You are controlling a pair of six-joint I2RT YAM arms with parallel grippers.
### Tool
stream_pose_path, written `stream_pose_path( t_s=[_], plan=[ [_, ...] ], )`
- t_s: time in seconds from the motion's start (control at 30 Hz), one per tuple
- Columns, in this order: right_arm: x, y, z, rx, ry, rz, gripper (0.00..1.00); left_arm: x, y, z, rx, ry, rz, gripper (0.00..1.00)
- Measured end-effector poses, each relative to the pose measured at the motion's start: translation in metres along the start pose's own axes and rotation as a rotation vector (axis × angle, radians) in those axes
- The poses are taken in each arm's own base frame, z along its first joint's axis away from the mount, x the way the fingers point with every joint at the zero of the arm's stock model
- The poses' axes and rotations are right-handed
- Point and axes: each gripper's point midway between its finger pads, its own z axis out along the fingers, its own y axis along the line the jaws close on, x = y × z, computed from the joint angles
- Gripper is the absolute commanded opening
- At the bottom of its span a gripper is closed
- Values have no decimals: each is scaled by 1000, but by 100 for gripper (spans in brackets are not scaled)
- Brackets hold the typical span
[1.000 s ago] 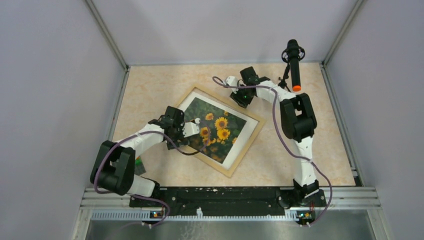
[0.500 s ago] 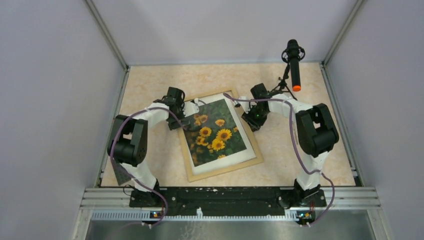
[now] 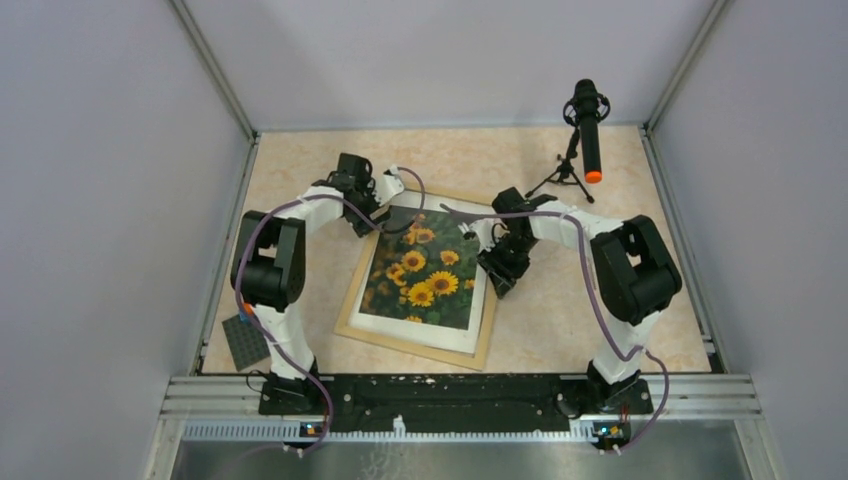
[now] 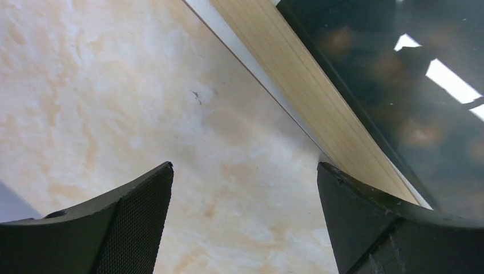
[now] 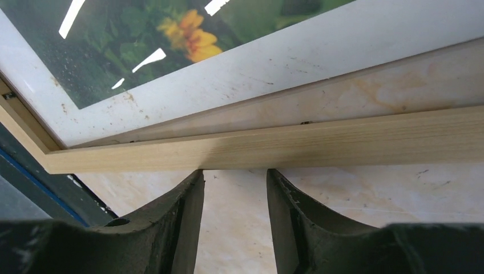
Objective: Take the photo out of the frame
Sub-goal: Adjust the photo frame at the center of the board, then remove the photo frame item from the photo frame.
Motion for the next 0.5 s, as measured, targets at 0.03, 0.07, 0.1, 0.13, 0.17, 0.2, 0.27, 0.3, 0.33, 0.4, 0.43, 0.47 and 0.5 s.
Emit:
stream_pose_path(
  t_s=[0.03, 0.07, 0.1, 0.13, 0.17, 0.2, 0.27, 0.3, 0.33, 0.4, 0.43, 0.47, 0.5],
  plan=[
    [0, -1, -1, -2, -4, 20, 47, 2, -1, 0, 13, -6, -29, 99],
    [0, -3, -2, -5, -12, 42, 49, 4, -2, -1, 31, -15, -68, 99],
    [-1, -6, -3, -3, -24, 62, 50, 8, -7, -3, 66, -21, -123, 99],
    [-2, -9, -4, 2, -36, 79, 50, 12, -10, -6, 93, -23, -166, 99],
    [-6, -15, -6, 17, -54, 91, 50, 17, -15, -9, 128, -23, -219, 99],
    [-10, -21, -8, 29, -68, 97, 50, 21, -20, -14, 162, -23, -273, 99],
    [-22, -35, -13, 66, -108, 103, 50, 25, -27, -27, 223, -35, -377, 99],
    [-28, -41, -15, 84, -126, 101, 50, 25, -29, -33, 244, -46, -413, 99],
    [-34, -47, -16, 97, -142, 101, 50, 24, -30, -40, 267, -61, -452, 99],
    [-44, -54, -17, 109, -163, 97, 50, 19, -34, -54, 310, -92, -521, 99],
    [-48, -56, -17, 111, -170, 96, 50, 17, -36, -59, 335, -106, -557, 98],
    [-52, -59, -16, 113, -176, 96, 50, 15, -40, -64, 367, -118, -598, 98],
    [-56, -61, -15, 112, -180, 99, 50, 13, -44, -66, 392, -123, -628, 97]
  ],
)
